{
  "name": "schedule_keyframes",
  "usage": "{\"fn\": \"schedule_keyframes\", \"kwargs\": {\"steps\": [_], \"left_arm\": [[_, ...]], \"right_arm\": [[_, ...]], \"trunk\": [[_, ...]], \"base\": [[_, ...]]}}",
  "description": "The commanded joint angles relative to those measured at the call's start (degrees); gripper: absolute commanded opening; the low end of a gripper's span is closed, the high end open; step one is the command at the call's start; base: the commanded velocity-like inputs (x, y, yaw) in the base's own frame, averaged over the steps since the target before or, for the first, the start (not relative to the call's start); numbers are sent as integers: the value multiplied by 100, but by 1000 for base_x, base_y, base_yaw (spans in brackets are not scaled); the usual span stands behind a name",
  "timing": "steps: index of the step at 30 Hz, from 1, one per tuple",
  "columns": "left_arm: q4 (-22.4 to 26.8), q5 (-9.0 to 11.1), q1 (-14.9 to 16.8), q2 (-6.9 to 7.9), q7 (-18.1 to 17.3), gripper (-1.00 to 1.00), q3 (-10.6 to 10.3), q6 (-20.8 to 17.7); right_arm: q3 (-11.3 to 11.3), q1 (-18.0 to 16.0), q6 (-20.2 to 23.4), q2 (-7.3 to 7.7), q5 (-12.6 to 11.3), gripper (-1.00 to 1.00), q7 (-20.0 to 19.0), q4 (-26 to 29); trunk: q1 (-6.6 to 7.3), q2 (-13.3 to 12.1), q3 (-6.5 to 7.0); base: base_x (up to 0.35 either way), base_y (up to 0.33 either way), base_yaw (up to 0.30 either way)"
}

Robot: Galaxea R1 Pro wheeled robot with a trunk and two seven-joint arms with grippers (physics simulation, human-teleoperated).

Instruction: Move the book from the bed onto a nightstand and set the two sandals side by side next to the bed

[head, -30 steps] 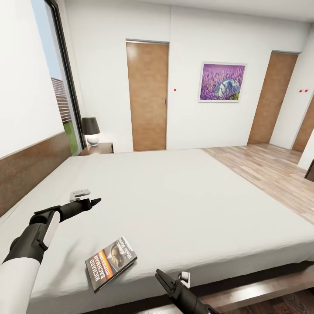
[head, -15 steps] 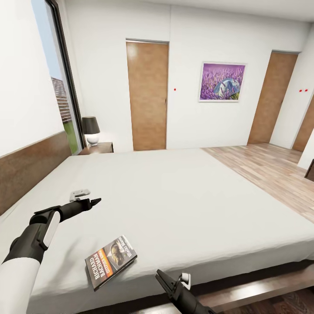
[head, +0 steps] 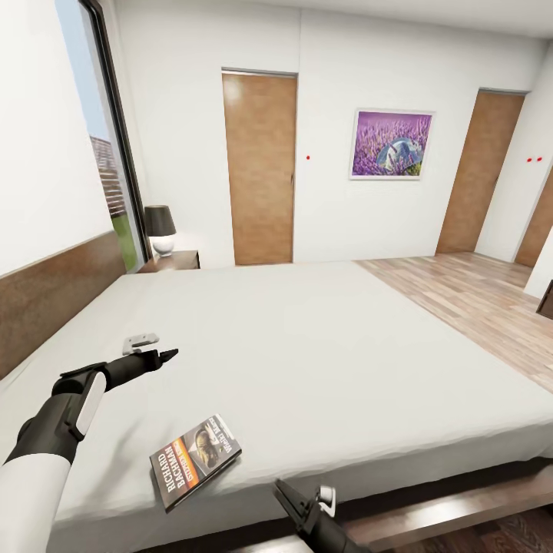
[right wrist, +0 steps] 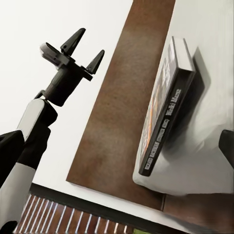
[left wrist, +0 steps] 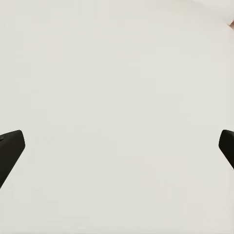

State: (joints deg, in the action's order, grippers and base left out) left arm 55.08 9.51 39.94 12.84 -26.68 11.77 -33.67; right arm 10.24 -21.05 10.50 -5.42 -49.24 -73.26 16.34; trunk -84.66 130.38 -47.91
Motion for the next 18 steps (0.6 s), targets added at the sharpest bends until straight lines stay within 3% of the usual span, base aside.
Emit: {"fn": "schedule_keyframes", "kwargs": {"steps": [1, 10, 18], "left_arm": [[3, 33, 2, -1, -8, 100, 10, -44], [3, 33, 1, -1, -5, 100, 10, -44], [7, 33, 1, 1, -9, 100, 10, -44]], "right_arm": [[34, -4, 36, 0, -63, 100, 35, -29], [62, -4, -38, -59, -71, 100, 980, -106], [80, -4, -53, -104, -68, 100, 1232, -98]], "trunk": [[1, 3, -6], [1, 3, -6], [1, 3, -6]], "base": [[0, 0, 0], [0, 0, 0], [0, 0, 0]]}}
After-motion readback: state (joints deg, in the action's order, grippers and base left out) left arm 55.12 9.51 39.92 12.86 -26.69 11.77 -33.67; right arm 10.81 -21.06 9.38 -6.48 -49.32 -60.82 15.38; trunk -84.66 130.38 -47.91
